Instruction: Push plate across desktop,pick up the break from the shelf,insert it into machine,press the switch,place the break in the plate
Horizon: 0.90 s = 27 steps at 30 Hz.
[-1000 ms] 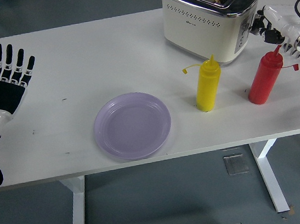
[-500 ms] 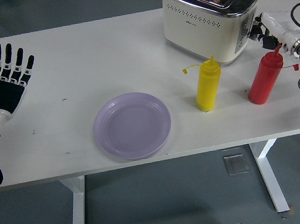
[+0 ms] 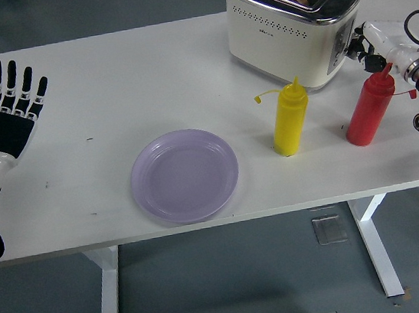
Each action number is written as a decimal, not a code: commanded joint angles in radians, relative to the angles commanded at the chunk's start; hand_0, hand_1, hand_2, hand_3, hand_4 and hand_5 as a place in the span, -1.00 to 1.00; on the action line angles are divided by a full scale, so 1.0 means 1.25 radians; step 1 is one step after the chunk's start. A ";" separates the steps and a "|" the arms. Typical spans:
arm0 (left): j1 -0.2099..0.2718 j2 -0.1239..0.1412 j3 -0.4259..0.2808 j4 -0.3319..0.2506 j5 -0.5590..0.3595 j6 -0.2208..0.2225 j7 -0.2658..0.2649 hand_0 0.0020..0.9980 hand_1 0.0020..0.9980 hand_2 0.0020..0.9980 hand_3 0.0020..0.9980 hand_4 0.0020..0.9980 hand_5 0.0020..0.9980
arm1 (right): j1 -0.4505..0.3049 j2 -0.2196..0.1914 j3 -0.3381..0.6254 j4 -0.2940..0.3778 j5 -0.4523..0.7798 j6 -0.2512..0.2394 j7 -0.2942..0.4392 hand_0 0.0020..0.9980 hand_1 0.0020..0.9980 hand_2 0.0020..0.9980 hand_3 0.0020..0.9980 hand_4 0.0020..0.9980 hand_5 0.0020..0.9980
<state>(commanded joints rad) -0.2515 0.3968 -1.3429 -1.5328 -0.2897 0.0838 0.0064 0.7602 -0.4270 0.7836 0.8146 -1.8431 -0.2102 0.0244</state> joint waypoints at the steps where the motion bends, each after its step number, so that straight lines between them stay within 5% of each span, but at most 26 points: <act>1: 0.000 0.000 0.000 0.000 0.000 0.000 0.000 0.66 0.52 0.42 0.44 0.57 1.00 | -0.002 -0.001 0.005 0.004 -0.002 -0.001 0.000 -0.26 -0.21 0.07 -0.07 -0.65 -1.00; 19: 0.007 -0.001 -0.001 0.000 0.000 0.001 0.000 0.67 0.53 0.43 0.45 0.56 1.00 | -0.040 -0.080 0.156 0.223 -0.105 0.042 -0.075 -0.26 -0.19 0.07 -0.05 -0.61 -1.00; 20: 0.007 -0.001 -0.002 0.000 0.000 0.001 0.000 0.67 0.53 0.43 0.45 0.56 1.00 | -0.041 -0.083 0.160 0.231 -0.107 0.044 -0.077 -0.28 -0.19 0.07 -0.05 -0.49 -1.00; 27: 0.009 -0.001 -0.001 0.000 -0.001 0.001 0.000 0.66 0.52 0.43 0.45 0.56 1.00 | -0.018 -0.104 0.172 0.295 -0.061 0.064 -0.113 -0.35 -0.11 0.11 0.03 -0.45 -1.00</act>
<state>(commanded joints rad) -0.2399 0.3956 -1.3437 -1.5327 -0.2916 0.0845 0.0066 0.7378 -0.5574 0.9990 1.1838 -1.9191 -0.1303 -0.1167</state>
